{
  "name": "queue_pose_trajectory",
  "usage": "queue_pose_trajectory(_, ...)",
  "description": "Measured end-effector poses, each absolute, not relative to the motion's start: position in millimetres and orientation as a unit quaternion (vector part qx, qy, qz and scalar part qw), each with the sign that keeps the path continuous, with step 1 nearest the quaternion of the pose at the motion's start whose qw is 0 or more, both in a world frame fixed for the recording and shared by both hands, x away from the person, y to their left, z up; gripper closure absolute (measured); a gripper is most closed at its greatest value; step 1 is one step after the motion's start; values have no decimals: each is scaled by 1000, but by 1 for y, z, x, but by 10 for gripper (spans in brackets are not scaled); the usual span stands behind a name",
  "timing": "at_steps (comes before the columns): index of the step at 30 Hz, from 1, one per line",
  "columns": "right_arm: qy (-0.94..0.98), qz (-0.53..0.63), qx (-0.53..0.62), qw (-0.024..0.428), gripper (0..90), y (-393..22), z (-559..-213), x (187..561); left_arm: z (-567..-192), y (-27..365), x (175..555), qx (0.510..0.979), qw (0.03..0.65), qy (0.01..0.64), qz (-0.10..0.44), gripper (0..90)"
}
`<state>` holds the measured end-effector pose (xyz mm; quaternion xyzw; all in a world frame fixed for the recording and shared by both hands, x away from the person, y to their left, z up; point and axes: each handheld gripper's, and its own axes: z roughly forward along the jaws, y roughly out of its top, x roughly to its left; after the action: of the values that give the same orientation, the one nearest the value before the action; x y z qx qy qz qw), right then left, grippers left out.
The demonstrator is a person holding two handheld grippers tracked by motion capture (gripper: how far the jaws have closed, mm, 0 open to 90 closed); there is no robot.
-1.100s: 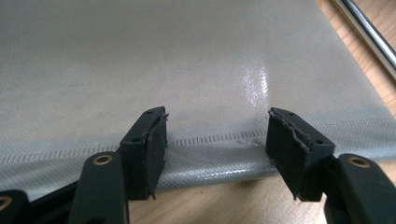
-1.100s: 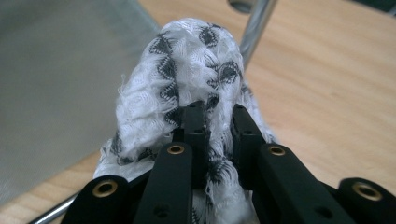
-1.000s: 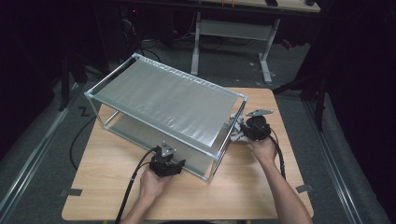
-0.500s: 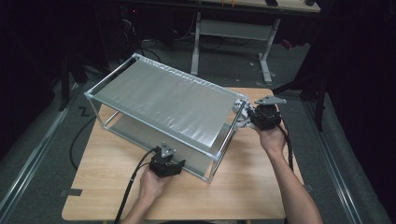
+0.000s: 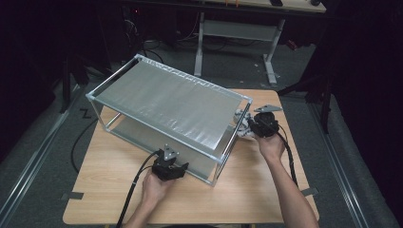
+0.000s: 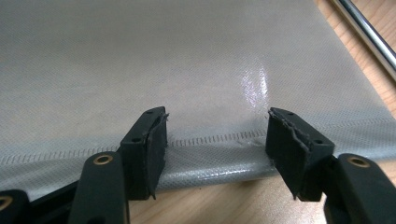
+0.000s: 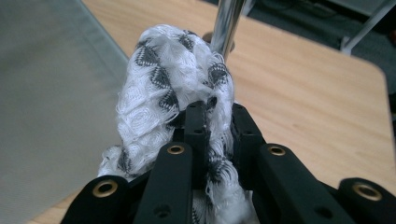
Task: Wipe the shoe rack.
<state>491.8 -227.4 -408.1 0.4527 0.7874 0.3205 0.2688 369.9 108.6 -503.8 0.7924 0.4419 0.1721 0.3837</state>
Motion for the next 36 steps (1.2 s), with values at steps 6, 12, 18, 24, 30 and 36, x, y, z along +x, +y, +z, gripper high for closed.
queue_pose_trajectory(6, 790, 304, 471, 249, 805, -226, -434, 497, -504, 109, 370, 792, 384, 441, 172, 390)
queue_pose_trajectory(12, 791, 294, 486, 228, 805, -226, -457, 500, -504, 109, 370, 792, 385, 441, 173, 390)
queue_pose_trajectory(18, 786, 302, 482, 242, 805, -230, -444, 499, -504, 108, 370, 792, 385, 441, 173, 390)
queue_pose_trajectory(24, 782, 320, 464, 266, 805, -235, -415, 493, -504, 108, 369, 792, 385, 441, 174, 390)
queue_pose_trajectory(30, 770, 352, 451, 282, 805, -238, -390, 482, -504, 108, 370, 792, 385, 441, 173, 391)
queue_pose_trajectory(36, 764, 369, 437, 299, 805, -242, -372, 474, -504, 108, 370, 793, 385, 440, 172, 391)
